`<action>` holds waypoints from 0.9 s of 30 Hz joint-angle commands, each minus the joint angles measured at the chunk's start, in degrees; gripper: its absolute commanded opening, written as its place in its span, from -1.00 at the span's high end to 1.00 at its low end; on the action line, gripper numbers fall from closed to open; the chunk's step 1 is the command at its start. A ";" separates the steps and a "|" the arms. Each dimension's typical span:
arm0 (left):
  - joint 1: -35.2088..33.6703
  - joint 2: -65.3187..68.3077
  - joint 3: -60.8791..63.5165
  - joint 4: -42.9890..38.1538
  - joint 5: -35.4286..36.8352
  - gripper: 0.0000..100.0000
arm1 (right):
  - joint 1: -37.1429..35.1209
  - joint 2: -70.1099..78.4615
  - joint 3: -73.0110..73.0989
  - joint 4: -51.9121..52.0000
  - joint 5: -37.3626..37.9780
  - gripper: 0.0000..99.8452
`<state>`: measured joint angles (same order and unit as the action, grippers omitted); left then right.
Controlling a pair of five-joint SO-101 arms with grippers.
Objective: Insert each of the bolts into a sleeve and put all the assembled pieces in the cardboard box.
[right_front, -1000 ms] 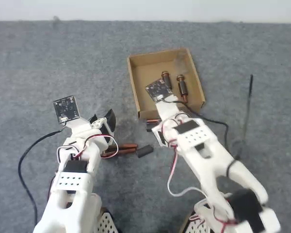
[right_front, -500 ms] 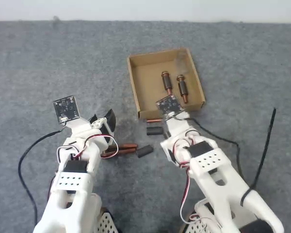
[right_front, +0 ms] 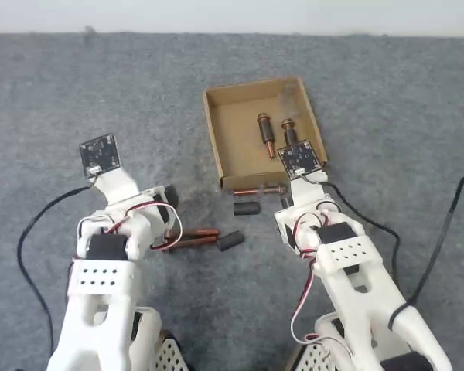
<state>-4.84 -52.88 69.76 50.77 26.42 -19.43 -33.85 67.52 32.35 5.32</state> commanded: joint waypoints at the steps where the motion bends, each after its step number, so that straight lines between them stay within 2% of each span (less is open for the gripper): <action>1: -0.26 -1.49 -3.74 2.55 0.53 0.63 | 0.84 -2.77 -0.44 -1.36 -0.44 0.99; 5: 0.53 -1.41 -3.74 4.75 0.53 0.64 | 0.84 -2.77 -0.44 -1.36 -0.44 0.99; 11: 5.63 -1.41 -3.47 6.59 0.44 0.98 | 0.84 -2.77 -0.44 -1.36 -0.44 0.99; 19: 10.37 0.35 -1.54 6.95 0.44 0.98 | 0.84 -2.77 -0.44 -1.36 -0.44 0.99; 27: 11.34 15.65 -6.20 6.42 0.18 0.98 | 0.84 -2.77 -0.44 -1.36 -0.44 0.99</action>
<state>6.33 -41.27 67.56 57.01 26.42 -19.43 -33.85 67.69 32.35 5.32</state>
